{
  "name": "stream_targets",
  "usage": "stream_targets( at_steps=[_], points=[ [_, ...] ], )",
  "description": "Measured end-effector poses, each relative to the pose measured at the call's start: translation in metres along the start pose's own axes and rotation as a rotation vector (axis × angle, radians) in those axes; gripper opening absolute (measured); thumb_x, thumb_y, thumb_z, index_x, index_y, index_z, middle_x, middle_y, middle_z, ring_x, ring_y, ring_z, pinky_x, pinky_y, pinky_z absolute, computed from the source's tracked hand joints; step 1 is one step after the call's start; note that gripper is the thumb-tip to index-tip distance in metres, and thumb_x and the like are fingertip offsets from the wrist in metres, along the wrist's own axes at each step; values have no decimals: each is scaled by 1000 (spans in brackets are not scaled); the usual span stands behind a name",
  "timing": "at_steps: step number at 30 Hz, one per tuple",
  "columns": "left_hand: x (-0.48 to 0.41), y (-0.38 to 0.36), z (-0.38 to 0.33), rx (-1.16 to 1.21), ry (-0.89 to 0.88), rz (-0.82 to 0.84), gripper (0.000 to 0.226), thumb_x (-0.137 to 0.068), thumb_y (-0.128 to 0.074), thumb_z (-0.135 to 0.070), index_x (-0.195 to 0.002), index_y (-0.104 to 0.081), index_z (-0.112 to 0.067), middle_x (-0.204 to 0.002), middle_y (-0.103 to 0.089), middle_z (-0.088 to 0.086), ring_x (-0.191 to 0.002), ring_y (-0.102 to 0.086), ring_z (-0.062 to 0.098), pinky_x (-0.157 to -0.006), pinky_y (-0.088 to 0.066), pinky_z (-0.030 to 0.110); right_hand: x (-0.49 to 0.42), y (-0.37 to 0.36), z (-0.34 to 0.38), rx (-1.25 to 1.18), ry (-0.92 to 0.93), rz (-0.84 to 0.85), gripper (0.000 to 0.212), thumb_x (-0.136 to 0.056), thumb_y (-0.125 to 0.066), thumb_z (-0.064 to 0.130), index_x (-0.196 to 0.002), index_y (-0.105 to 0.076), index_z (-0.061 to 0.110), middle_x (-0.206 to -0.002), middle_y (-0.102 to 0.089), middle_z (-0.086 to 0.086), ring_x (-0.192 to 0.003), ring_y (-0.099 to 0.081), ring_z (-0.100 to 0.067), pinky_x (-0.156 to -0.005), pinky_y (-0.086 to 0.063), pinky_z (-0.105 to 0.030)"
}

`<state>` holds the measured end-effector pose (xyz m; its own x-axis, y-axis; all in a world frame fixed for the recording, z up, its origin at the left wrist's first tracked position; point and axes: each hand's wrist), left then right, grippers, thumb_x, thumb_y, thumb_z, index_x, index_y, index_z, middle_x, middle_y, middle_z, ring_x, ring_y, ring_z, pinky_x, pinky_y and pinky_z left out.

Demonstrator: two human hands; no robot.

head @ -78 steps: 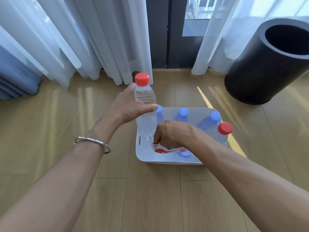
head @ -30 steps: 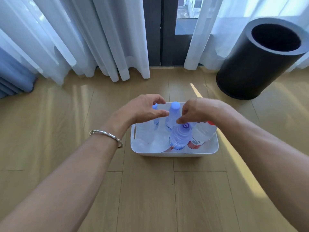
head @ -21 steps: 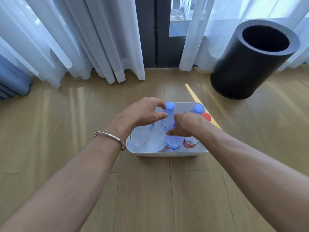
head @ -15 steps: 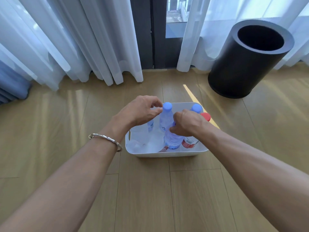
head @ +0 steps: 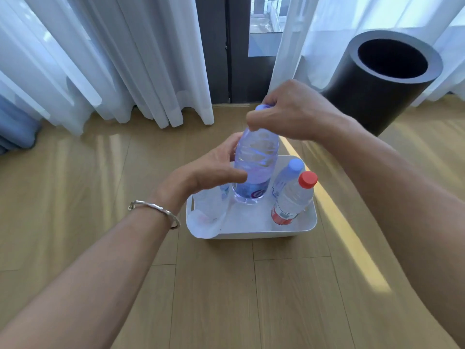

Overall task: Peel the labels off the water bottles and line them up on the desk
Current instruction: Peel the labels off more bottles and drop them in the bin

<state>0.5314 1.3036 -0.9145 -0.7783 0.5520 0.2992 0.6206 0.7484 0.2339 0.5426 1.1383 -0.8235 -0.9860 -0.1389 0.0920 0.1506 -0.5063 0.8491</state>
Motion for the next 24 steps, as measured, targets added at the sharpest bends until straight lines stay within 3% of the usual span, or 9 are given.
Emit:
stream_targets(
  at_steps=[3, 7, 11, 13, 17, 21, 24],
  points=[
    [1, -16, 15, -7, 31, -71, 99, -63, -80, -23, -144, -23, -32, -128, -57, -10, -114, -58, 3, -93, -50, 24, -1, -5, -3, -14, -13, 8, 41, -65, -65, 37, -49, -36, 13, -57, -27, -3, -54, -23, -18, -47, -23, -27],
    [-4, -51, 33, -89, 17, -234, 92, -58, -85, -33, -133, -30, -31, -123, -55, -10, -112, -56, 4, -95, -48, 31, -3, -4, -7, -51, -36, 36, 41, -65, -67, 34, -53, -34, 14, -60, -24, -4, -55, -21, -17, -48, -19, -28],
    [-12, -62, 32, 18, -43, -253, 88, -55, -84, -32, -130, -39, -24, -122, -60, -5, -113, -59, 10, -99, -48, 37, -4, 3, -10, -84, -58, 26, 46, -64, -67, 32, -50, -26, 17, -55, -18, 0, -49, -15, -15, -45, -14, -27],
    [-13, -60, 29, 71, -53, -243, 76, -58, -84, -25, -123, -46, -24, -117, -64, -4, -108, -63, 10, -95, -51, 34, -6, 7, -13, -140, -74, -12, 45, -63, -66, 31, -47, -26, 16, -49, -17, 3, -47, -15, -15, -46, -14, -27],
    [-10, -45, 19, 212, -51, -221, 61, -55, -82, -37, -109, -55, -33, -111, -69, -6, -104, -67, 9, -92, -52, 27, -8, 15, -19, -380, -96, -131, 42, -63, -66, 25, -41, -32, 17, -44, -18, 8, -45, -18, -13, -47, -16, -27],
    [-10, -42, 5, 276, -75, -214, 63, -58, -84, -29, -113, -53, -23, -108, -68, -1, -99, -68, 14, -88, -55, 28, -11, 14, -21, -734, -156, -249, 38, -71, -65, 15, -39, -46, 20, -40, -29, 10, -38, -26, -8, -41, -23, -18],
    [-12, -48, -3, 203, -70, -275, 59, -72, -83, -25, -117, -46, -17, -106, -66, -2, -92, -67, 7, -80, -56, 24, -14, 9, -20, -852, -173, -324, 24, -73, -67, 20, -53, -54, 18, -46, -35, 8, -43, -32, -10, -45, -29, -19]
  ],
)
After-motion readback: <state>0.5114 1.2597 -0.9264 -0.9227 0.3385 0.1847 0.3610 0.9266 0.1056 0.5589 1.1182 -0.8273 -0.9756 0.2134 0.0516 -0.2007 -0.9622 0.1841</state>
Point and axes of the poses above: each hand's wrist, its own x-axis away from the middle knuckle, its own y-axis out of the back of the hand, z = x × y
